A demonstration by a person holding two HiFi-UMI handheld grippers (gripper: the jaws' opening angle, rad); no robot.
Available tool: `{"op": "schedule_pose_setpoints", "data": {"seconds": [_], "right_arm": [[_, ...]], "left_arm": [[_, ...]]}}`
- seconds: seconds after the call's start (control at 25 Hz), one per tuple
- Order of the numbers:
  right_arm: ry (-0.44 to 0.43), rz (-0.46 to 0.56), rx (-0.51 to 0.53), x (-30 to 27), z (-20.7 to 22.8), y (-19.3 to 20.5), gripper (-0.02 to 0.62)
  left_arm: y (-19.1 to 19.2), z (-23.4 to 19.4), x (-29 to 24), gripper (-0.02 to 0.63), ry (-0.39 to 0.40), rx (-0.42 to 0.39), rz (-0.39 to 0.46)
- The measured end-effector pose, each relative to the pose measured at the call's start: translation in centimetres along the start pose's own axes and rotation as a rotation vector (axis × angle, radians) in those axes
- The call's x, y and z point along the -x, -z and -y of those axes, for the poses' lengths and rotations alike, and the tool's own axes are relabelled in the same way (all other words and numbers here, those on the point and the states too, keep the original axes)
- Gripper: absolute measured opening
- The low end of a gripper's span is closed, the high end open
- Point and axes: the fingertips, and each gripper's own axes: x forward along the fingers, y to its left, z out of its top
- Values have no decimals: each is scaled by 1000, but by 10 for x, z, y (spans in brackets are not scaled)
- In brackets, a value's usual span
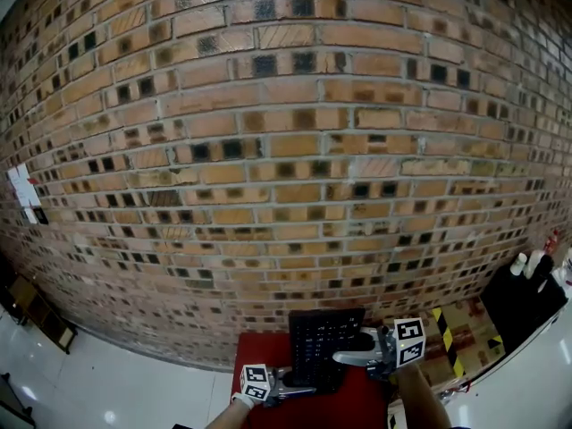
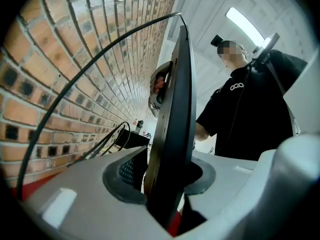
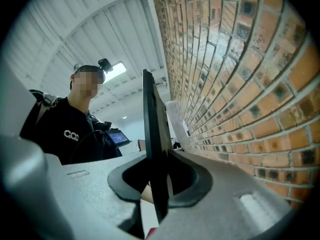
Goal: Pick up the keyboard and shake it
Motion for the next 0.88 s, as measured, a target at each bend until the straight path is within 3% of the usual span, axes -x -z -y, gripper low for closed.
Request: {"op": "schedule_pose_setpoints", "data": {"seconds": [0.24,0.4,0.88], "right_arm": [[-17,-35,113,-10,-13,-12,64],[-41,-43,174,-13,-20,-11,64],[-57,-58,269,-13,-30,-12,64]], "left_arm": [[-15,-7,4,170,13,-62,-18],[-20,-18,8,188,-21,-92,-37],[-27,-29,9,202,-47,-146,-56]]}}
